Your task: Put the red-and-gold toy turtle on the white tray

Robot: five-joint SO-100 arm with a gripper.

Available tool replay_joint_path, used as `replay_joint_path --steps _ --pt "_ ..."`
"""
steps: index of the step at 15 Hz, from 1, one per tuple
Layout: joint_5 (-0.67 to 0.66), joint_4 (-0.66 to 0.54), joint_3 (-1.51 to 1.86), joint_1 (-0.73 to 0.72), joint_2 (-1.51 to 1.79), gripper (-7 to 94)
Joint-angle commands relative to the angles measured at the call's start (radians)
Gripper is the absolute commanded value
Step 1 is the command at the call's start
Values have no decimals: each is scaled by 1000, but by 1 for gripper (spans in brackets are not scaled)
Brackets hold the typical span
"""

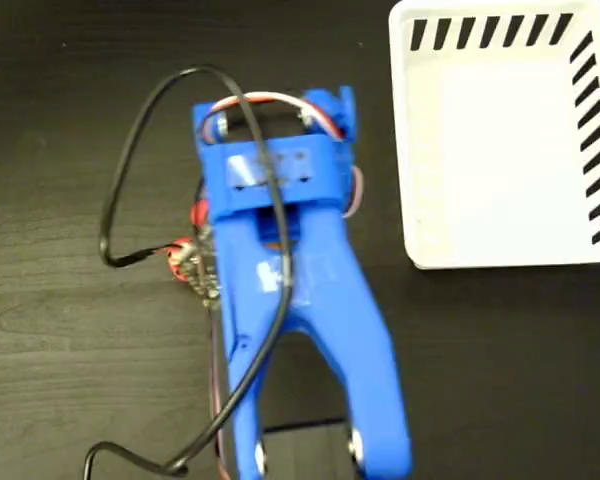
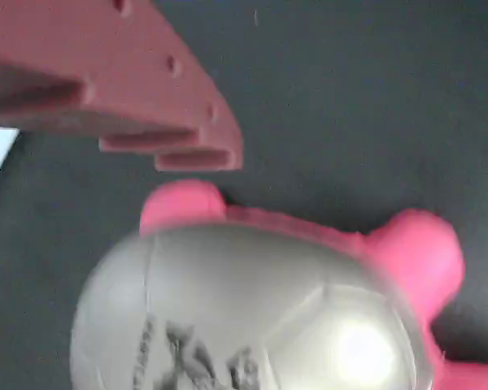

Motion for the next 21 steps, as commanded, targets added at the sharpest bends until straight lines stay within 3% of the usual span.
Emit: replay_joint_path --steps 1,5,14,15,19,21 --pt "5 -44 28 5 18 54" --pt "21 -135 61 -8 -37 54" --pt "14 -219 95 -9 -81 53" --pt "11 -225 98 -9 -81 50" --pt "51 -235 57 -11 -72 0" --pt "72 -230 11 9 -12 0"
